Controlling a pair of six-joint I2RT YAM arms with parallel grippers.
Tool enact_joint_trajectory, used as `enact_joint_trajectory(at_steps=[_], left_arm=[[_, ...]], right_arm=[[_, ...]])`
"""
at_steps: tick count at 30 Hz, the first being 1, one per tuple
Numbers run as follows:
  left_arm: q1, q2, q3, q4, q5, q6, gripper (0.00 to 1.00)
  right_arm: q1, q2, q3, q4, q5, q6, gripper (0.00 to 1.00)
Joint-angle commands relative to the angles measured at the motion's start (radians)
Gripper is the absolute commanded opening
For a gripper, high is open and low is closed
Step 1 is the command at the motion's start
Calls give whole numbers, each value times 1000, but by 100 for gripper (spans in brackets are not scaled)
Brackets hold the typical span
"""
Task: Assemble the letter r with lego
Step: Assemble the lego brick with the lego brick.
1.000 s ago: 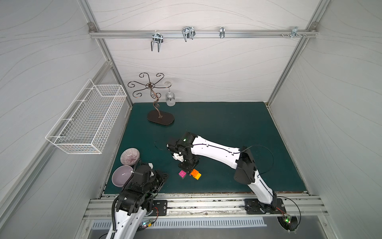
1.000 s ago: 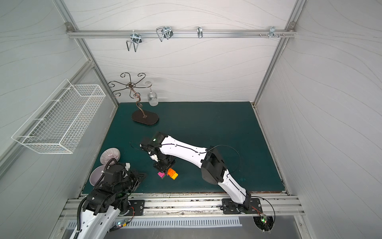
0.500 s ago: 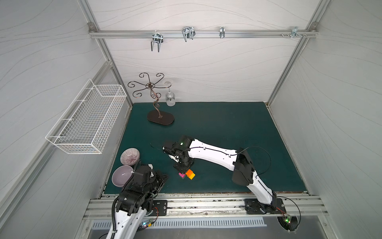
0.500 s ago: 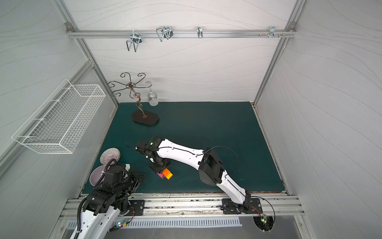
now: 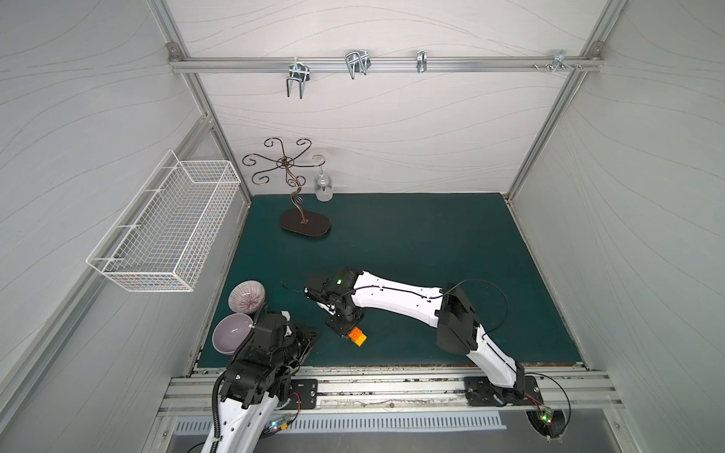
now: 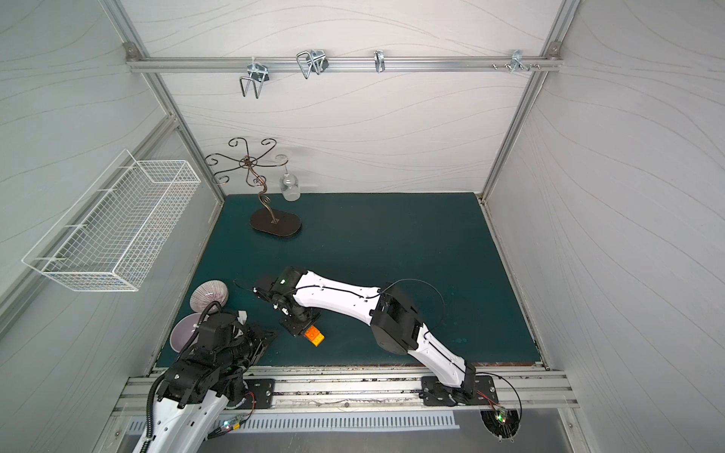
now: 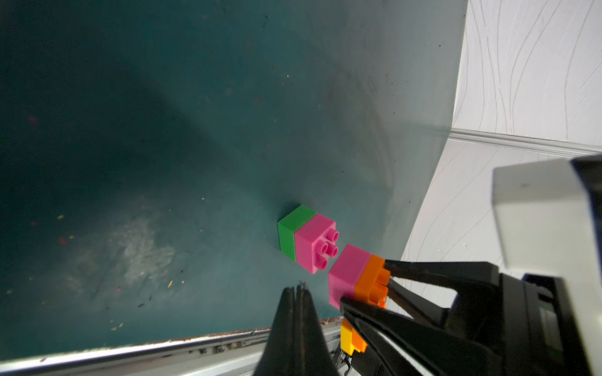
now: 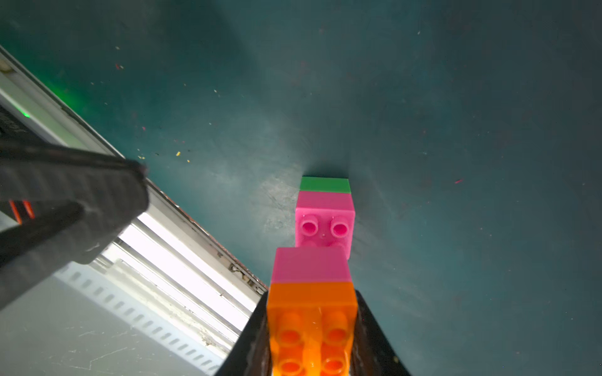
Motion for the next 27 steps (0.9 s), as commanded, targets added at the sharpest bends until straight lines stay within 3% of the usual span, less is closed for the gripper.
enact_joint_trajectory(at_steps=[1,27], left_arm=[[-3,9,11,16,11,-5,0],[-2,12,9,18,16,-3,0]], right_arm=[[9,14,-18,-5,0,11,0],[3,52,33,-28,37,-5,0]])
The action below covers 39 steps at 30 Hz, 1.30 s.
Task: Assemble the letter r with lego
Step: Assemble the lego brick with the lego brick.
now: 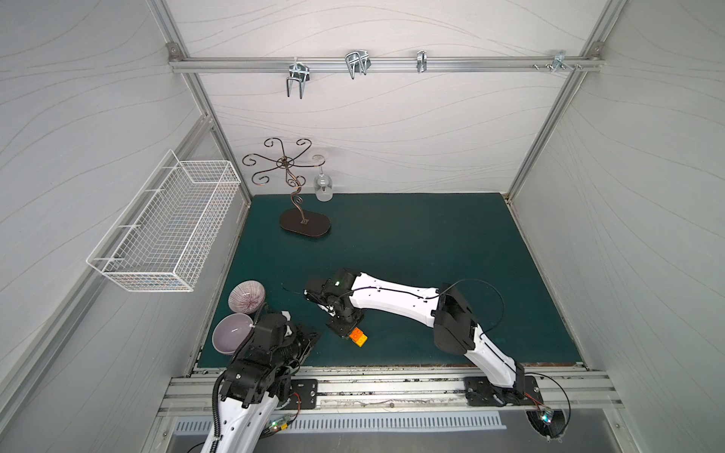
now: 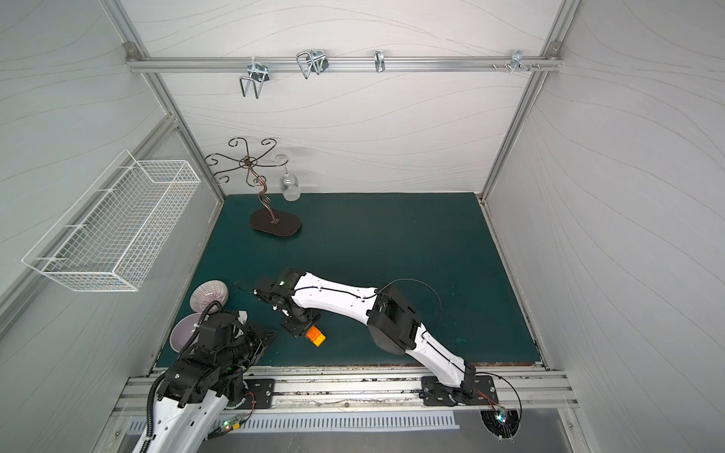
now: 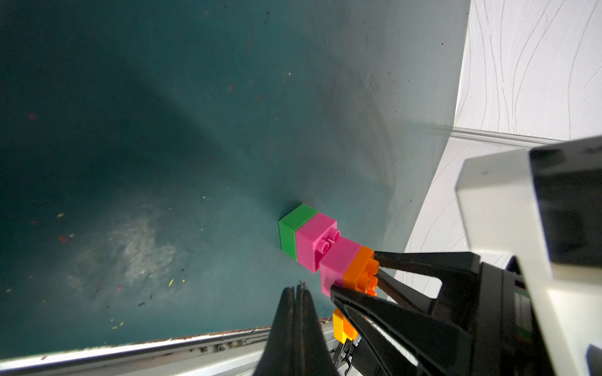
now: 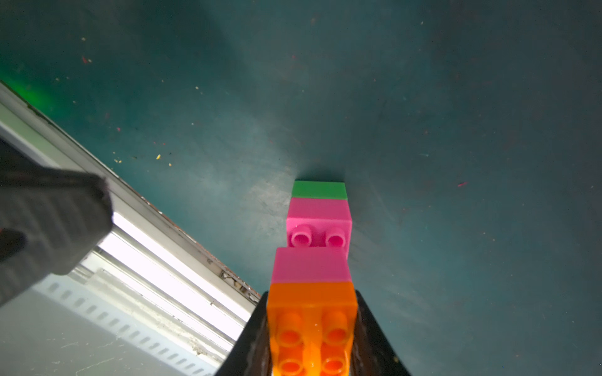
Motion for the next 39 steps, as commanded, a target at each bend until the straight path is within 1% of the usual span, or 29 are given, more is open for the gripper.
enact_joint_trajectory(at_steps=[1,17,30,39], left_arm=[[-3,5,9,17,13,-4,0],[-3,4,9,17,14,-3,0],[-2,6,8,19,17,-2,0],[-2,6,8,22,16,-1,0]], right_arm=[[3,28,20,-28,14,-3,0],[6,71,23,-57,19,-6,0],[6,92,82,-113,86,-7,0],[6,93,102,-119,63,4,0]])
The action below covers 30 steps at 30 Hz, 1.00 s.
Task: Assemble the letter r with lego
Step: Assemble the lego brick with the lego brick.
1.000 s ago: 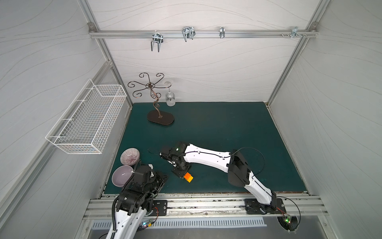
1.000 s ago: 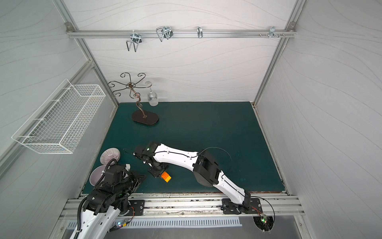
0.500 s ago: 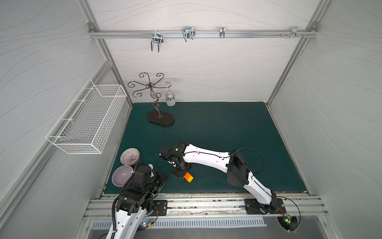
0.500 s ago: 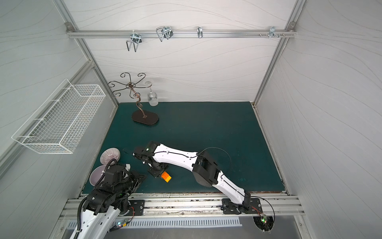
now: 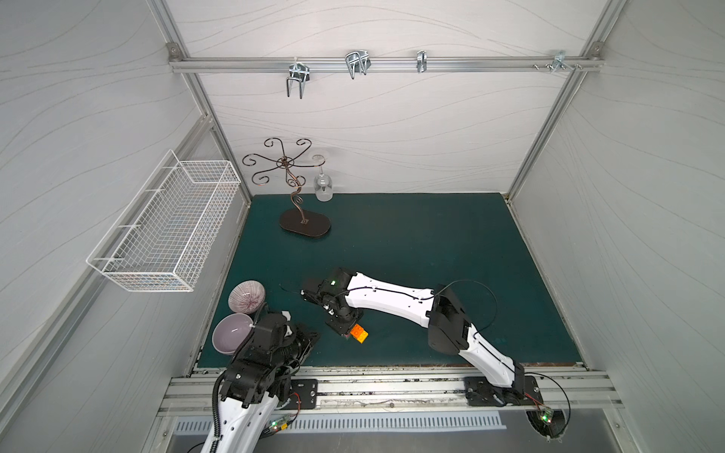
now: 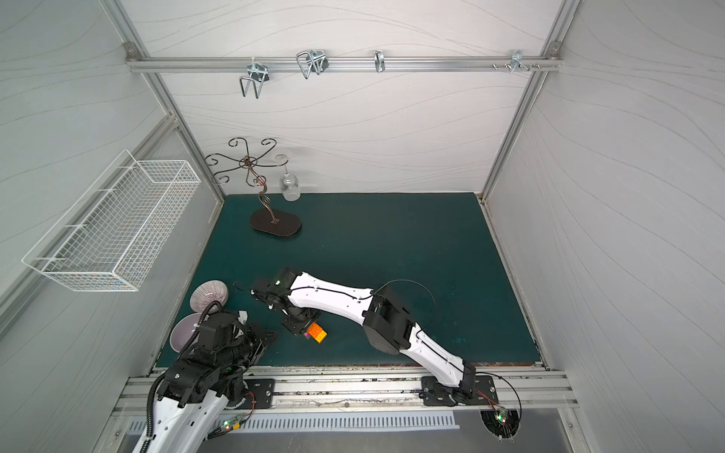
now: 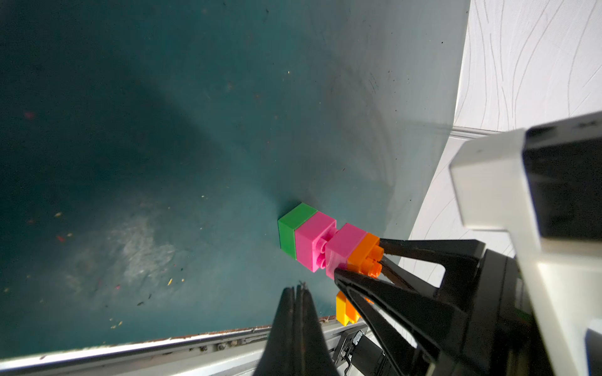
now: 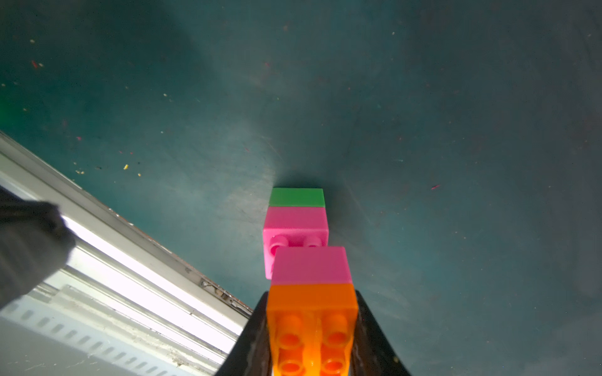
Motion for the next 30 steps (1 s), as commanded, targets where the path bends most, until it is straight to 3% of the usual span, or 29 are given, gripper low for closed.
enact_joint_trajectory(at_steps=[1,30], left_arm=[[-3,6,8,22,13,-2,0],[-3,9,7,28,15,1,0]], right_arm=[[5,34,10,-41,-2,15,0],[12,56,52,-71,-25,53,0]])
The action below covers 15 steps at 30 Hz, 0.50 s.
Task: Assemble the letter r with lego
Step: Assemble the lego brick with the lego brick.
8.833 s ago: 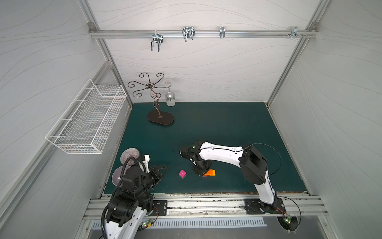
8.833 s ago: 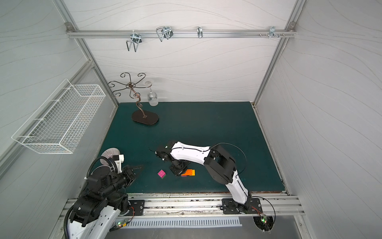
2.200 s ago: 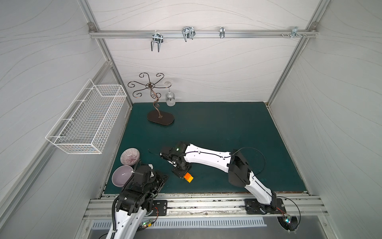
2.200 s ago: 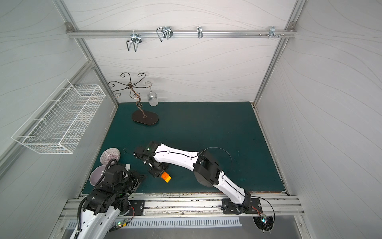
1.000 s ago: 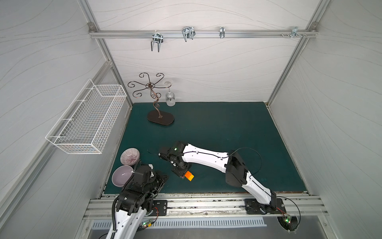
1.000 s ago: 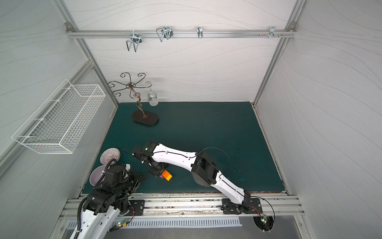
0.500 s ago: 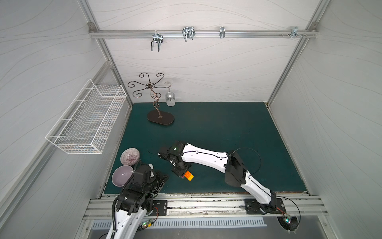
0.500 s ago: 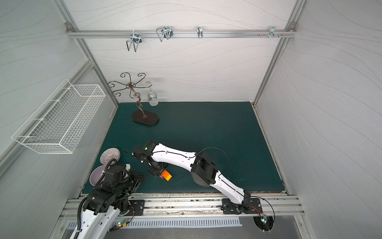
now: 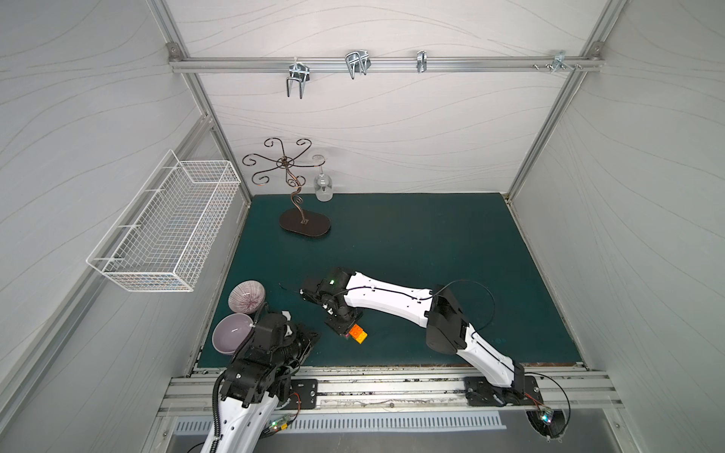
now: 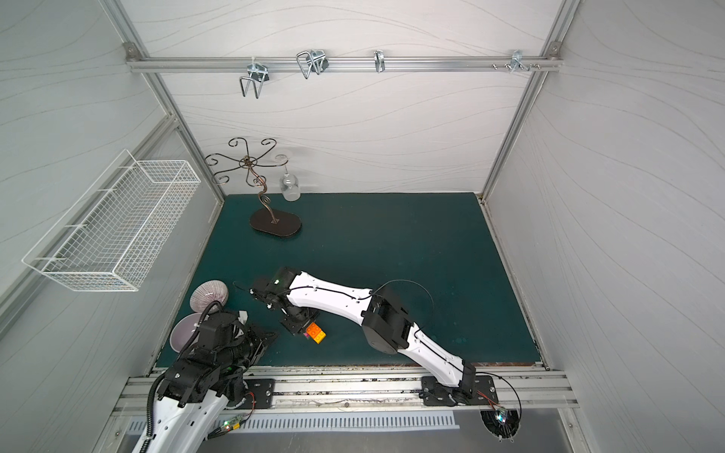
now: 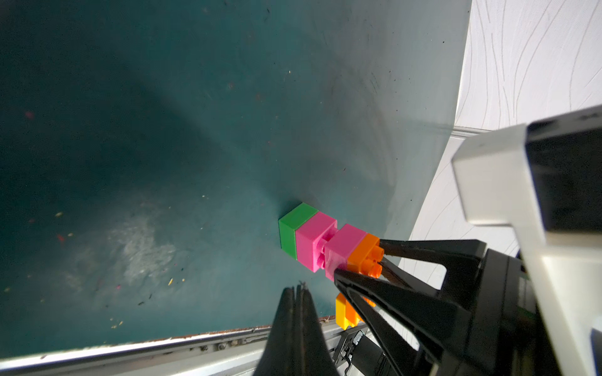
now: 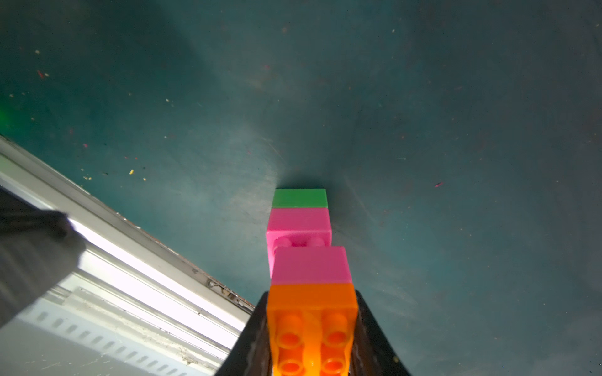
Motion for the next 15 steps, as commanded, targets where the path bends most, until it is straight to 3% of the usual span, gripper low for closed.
enact_joint_trajectory(at_steps=[1,15], left_arm=[[-3,4,7,27,15,-1,0],[-3,-1,6,23,18,-2,0]], right_arm=[[14,37,14,-48,-13,27,0],[14,59,48,-60,-11,38,0]])
